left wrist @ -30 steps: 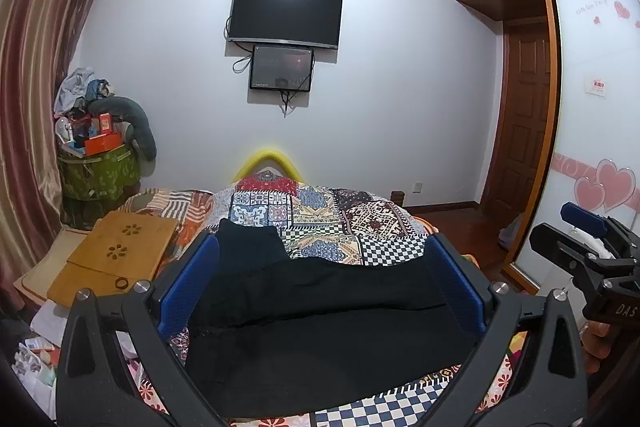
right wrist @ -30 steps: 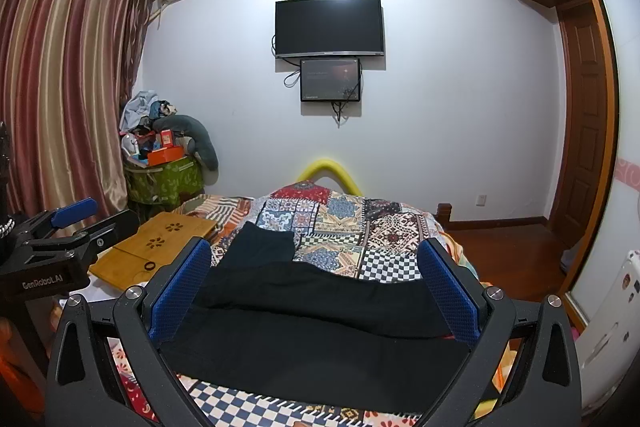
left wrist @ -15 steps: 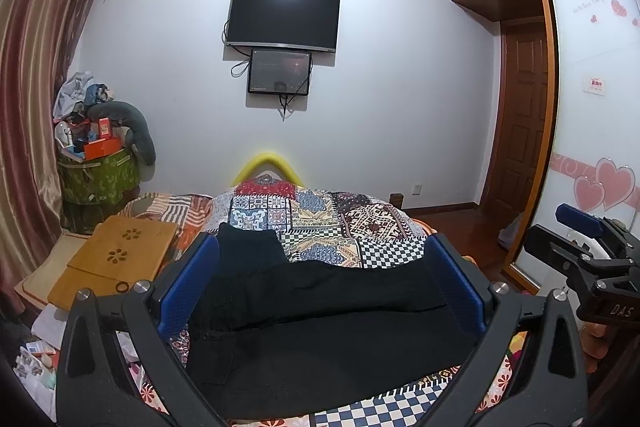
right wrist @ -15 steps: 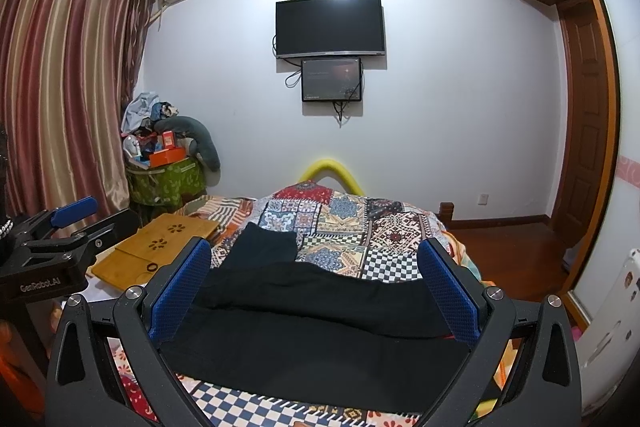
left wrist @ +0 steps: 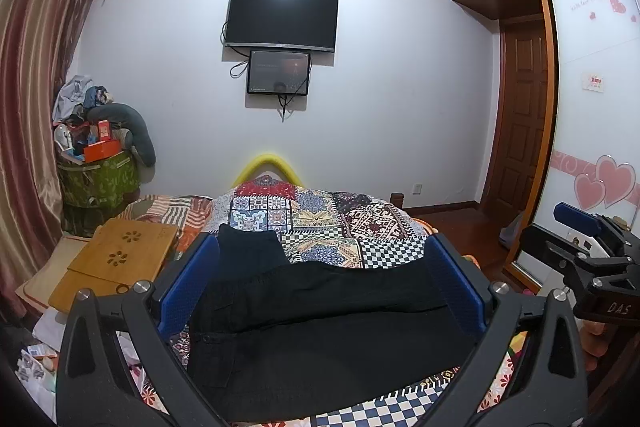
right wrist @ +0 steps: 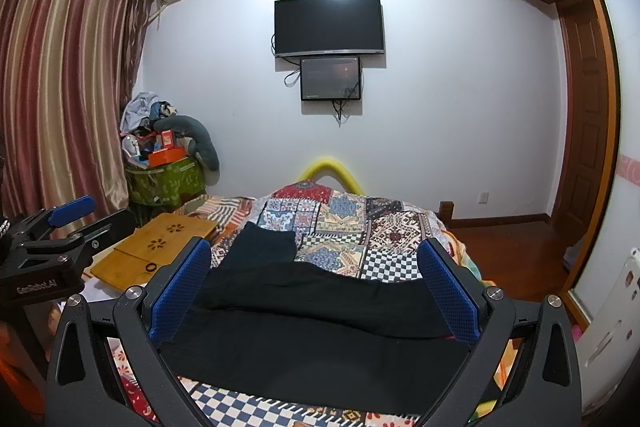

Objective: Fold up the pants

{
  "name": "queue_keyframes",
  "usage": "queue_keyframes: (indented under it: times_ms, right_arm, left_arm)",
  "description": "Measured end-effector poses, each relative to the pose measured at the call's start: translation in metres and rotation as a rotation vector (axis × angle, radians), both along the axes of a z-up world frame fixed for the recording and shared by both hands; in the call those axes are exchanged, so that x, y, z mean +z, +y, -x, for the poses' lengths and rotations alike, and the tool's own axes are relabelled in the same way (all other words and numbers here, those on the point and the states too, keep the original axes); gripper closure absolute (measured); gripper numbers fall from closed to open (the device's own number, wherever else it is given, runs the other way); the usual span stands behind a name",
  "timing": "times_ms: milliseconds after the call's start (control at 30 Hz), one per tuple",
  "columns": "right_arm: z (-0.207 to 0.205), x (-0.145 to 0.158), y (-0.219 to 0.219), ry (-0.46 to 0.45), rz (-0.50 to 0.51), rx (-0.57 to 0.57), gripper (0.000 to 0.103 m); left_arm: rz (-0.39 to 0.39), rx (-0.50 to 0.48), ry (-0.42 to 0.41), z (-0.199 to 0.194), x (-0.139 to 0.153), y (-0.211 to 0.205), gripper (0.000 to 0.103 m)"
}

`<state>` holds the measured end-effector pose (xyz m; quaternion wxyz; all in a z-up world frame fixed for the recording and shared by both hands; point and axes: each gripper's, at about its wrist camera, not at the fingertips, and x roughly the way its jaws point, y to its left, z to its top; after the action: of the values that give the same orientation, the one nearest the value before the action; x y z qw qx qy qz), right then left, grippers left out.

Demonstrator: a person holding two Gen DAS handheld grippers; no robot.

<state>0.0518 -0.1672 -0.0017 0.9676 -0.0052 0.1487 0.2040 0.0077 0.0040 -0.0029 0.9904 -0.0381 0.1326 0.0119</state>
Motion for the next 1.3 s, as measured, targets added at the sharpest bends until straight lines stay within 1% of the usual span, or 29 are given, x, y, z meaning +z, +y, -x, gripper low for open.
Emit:
queue_keyframes:
  times_ms: [100,233,300,400,533,600,700,767,800,867,967,1067,1133,1167,1200,1233,1300]
  right_arm:
    - [-0.005,-0.003,0.0,0.01,0.008,-0.002,0.001]
    - [-0.018,-0.013,0.002,0.033,0.028,-0.001,0.001]
    - [-0.032,-0.022,0.002,0.056,0.043,-0.014,0.001]
    - [-0.051,-0.034,-0.002,0.087,0.061,-0.023,0.001]
    - [-0.092,-0.054,-0.006,0.14,0.102,-0.045,0.001]
    - [-0.104,-0.06,-0.007,0.157,0.107,-0.043,0.001]
    - [-0.128,-0.069,-0.01,0.186,0.1,-0.034,0.001]
    - [-0.148,-0.078,-0.012,0.217,0.103,-0.026,0.001]
    - [-0.151,-0.081,-0.013,0.224,0.105,-0.024,0.001]
    - [-0.172,-0.091,-0.014,0.249,0.125,-0.013,0.001]
    - [-0.193,-0.106,-0.007,0.285,0.192,0.021,0.001]
    - [-0.217,-0.124,-0.004,0.317,0.233,0.059,0.001]
    - [-0.231,-0.136,0.001,0.343,0.251,0.082,0.001]
    - [-0.238,-0.143,0.004,0.364,0.26,0.1,0.001]
    - [-0.246,-0.15,0.007,0.386,0.267,0.118,0.001]
    - [-0.256,-0.155,0.008,0.403,0.273,0.128,0.002]
    - [-0.271,-0.165,0.012,0.433,0.285,0.142,0.003]
  left_arm:
    - [-0.005,0.002,0.005,-0.005,-0.001,0.001,0.0]
    - [-0.001,-0.006,0.03,-0.021,-0.007,0.006,0.0]
    - [-0.001,-0.007,0.048,-0.031,-0.011,0.009,0.0]
    - [-0.009,0.017,0.076,-0.053,-0.02,0.017,0.0]
    - [-0.007,0.036,0.139,-0.096,-0.035,0.039,0.0]
    - [-0.005,0.05,0.164,-0.116,-0.043,0.05,0.0]
    - [-0.014,0.102,0.201,-0.151,-0.056,0.075,0.0]
    - [-0.009,0.118,0.222,-0.17,-0.065,0.088,0.0]
    - [-0.008,0.124,0.237,-0.18,-0.07,0.096,0.0]
    - [-0.01,0.146,0.269,-0.201,-0.082,0.113,0.0]
    - [-0.012,0.17,0.317,-0.228,-0.102,0.139,0.0]
    - [0.008,0.191,0.386,-0.252,-0.127,0.166,0.001]
    - [0.017,0.215,0.44,-0.266,-0.149,0.183,0.008]
    - [0.022,0.218,0.48,-0.274,-0.162,0.191,0.012]
    - [0.024,0.219,0.502,-0.279,-0.172,0.194,0.015]
    - [0.03,0.222,0.543,-0.288,-0.187,0.202,0.016]
    - [0.043,0.223,0.595,-0.3,-0.207,0.211,0.02]
